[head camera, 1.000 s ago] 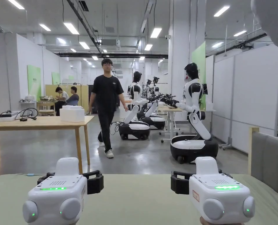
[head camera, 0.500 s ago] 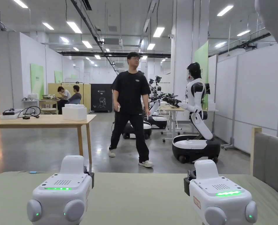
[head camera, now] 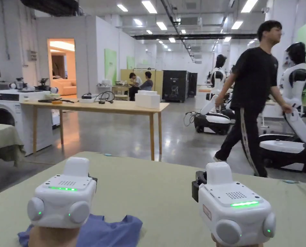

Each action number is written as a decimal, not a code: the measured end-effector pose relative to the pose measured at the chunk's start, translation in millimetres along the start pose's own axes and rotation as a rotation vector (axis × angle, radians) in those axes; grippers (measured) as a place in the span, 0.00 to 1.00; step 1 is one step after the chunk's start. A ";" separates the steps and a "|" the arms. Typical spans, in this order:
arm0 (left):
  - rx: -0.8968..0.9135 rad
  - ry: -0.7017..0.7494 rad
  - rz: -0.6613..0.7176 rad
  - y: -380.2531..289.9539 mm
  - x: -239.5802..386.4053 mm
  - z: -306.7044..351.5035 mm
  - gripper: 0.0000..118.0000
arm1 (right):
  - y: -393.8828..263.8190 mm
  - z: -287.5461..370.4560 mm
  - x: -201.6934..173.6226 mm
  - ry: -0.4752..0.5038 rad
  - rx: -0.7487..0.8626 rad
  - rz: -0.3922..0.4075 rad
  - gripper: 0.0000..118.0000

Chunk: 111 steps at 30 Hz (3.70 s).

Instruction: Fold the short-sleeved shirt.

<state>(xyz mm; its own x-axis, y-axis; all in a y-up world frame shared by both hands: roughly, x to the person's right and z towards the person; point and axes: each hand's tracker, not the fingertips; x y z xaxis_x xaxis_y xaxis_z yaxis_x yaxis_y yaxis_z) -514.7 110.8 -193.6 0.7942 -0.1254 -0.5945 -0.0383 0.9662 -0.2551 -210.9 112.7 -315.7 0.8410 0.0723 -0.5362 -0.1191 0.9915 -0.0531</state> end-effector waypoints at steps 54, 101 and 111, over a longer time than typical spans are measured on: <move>-0.406 -0.994 0.014 -4.2 363.0 -68.8 0.07 | -73.2 85.1 152.9 -0.358 -0.161 -0.063 0.01; -0.333 -0.458 -0.102 -79.7 120.0 -61.2 0.00 | -112.8 85.5 144.1 -0.316 -0.202 -0.113 0.01; -0.630 -0.438 -0.185 -143.9 142.0 -126.0 1.00 | -123.2 85.1 164.5 -0.348 -0.242 -0.129 0.01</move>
<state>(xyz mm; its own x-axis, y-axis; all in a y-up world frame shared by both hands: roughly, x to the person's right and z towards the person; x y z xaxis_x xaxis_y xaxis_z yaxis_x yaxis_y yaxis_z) -472.8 -74.4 -337.3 0.9828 -0.0452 -0.1792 -0.1146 0.6119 -0.7826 -12.9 11.6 -325.8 0.9797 0.0225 -0.1992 -0.0866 0.9437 -0.3194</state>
